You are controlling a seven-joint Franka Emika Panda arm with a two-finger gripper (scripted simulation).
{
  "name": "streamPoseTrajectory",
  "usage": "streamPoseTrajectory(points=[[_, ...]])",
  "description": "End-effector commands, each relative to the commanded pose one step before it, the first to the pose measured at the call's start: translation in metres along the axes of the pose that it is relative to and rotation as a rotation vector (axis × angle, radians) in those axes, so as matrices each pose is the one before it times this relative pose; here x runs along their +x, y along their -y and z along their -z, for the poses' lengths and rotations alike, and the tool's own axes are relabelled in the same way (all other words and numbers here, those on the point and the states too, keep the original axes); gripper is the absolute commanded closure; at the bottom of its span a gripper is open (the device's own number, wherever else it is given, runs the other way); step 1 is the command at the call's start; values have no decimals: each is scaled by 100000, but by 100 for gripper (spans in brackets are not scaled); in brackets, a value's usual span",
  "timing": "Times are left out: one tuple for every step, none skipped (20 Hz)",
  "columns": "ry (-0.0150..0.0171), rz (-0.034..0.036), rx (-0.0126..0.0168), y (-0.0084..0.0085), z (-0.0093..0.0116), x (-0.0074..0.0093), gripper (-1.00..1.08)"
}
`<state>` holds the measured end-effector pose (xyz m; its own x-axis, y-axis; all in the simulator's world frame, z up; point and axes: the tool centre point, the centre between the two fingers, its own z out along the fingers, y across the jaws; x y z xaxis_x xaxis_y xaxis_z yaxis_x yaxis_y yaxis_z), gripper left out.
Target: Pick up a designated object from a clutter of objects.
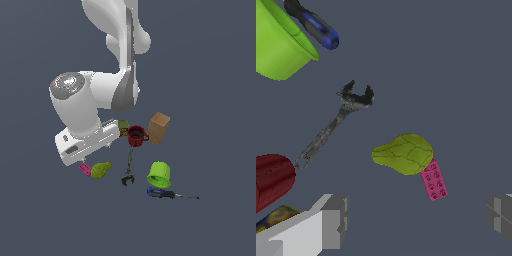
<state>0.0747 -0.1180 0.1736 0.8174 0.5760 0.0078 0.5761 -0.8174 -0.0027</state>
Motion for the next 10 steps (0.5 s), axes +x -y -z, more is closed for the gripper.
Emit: streamPoseTrajectory(points=[[28,4765,-15,-1063,-1518,-463,-92],[30,1851,-3,-397,-607,-221,-92],[33,1851,-4,-387,-611,-237,-92],[36,1853,-5,-376,-614,-252,-92],[39,1854,-6,-364,-617,-266,-92],[42,1854,-7,-353,-621,-281,-92],[45,1843,-7,-337,-619,-292,-92],[46,1760,-7,-310,-594,-291,-92],[46,1665,-7,-282,-565,-287,-92],[45,1572,-7,-255,-534,-279,-92]])
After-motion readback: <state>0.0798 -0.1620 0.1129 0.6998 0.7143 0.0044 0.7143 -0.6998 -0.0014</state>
